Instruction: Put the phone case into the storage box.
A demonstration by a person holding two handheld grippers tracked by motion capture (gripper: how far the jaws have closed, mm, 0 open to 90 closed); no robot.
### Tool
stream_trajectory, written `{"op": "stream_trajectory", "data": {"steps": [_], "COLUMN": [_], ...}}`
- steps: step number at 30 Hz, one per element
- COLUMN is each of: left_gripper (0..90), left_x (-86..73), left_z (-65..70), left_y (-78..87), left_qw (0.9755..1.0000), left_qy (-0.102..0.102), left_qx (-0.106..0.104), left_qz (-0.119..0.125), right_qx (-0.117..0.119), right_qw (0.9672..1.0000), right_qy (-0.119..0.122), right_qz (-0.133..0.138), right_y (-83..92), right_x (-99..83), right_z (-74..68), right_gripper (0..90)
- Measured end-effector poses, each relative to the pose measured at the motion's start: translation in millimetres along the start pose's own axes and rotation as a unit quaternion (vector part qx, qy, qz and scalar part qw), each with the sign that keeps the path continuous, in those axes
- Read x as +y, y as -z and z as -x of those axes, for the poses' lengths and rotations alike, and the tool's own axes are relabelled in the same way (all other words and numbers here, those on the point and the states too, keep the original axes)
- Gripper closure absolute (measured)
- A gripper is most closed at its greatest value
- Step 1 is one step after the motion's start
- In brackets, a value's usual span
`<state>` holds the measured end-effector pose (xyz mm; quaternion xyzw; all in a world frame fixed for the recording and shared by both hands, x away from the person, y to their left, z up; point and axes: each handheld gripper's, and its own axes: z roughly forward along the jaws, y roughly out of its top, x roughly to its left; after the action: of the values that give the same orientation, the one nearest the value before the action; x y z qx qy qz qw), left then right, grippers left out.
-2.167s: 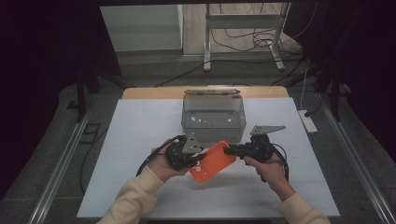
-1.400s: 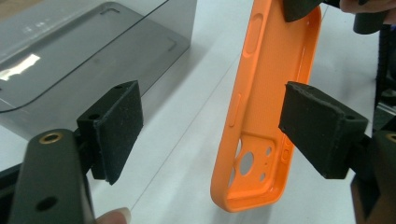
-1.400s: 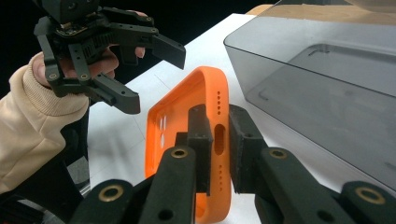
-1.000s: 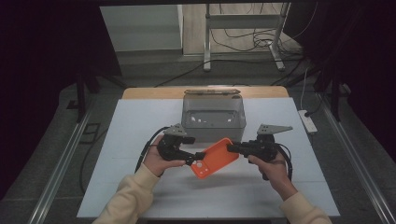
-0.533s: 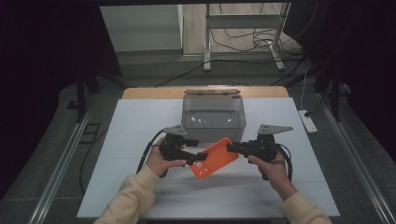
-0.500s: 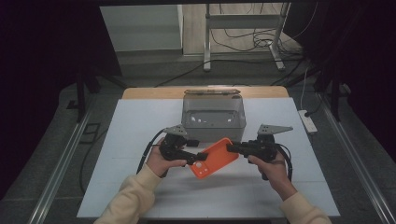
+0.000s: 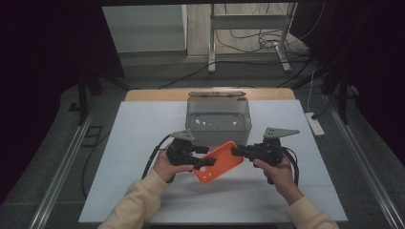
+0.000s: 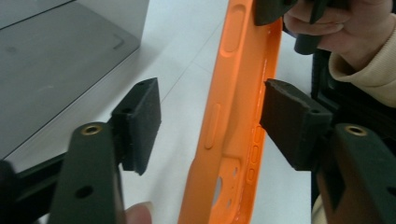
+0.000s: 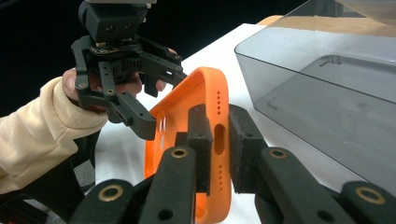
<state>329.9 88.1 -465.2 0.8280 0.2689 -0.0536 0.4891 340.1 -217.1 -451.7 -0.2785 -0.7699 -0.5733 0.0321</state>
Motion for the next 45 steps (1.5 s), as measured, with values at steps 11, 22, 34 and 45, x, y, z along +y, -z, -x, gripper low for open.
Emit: {"op": "stream_trajectory", "data": {"steps": [11, 22, 34, 45], "left_gripper": [54.2, 73.3, 79.3, 79.7], "left_x": [-0.1, -0.1, 1.0, 1.5], "left_z": [0.4, -0.3, 2.6, 4.7], "left_y": [-2.0, -1.3, 0.5, 1.6], "left_qw": [0.9999, 0.9997, 0.9994, 0.9994], "left_qy": [-0.002, 0.0, -0.007, -0.013], "left_qx": [-0.016, -0.023, -0.028, -0.024], "left_qz": [-0.003, -0.013, -0.021, -0.021], "right_qx": [0.007, 0.012, 0.013, 0.008], "right_qw": [1.0, 0.9999, 0.9999, 0.9999], "right_qy": [0.002, 0.003, 0.004, 0.011], "right_qz": [-0.002, -0.001, -0.003, -0.005], "right_y": [-2.1, -2.5, -2.9, -2.9], "right_x": [-1.7, -2.0, -2.6, -2.4], "right_z": [0.3, 0.4, 1.1, -0.3], "right_gripper": [80.5, 80.4, 79.9, 79.1]}}
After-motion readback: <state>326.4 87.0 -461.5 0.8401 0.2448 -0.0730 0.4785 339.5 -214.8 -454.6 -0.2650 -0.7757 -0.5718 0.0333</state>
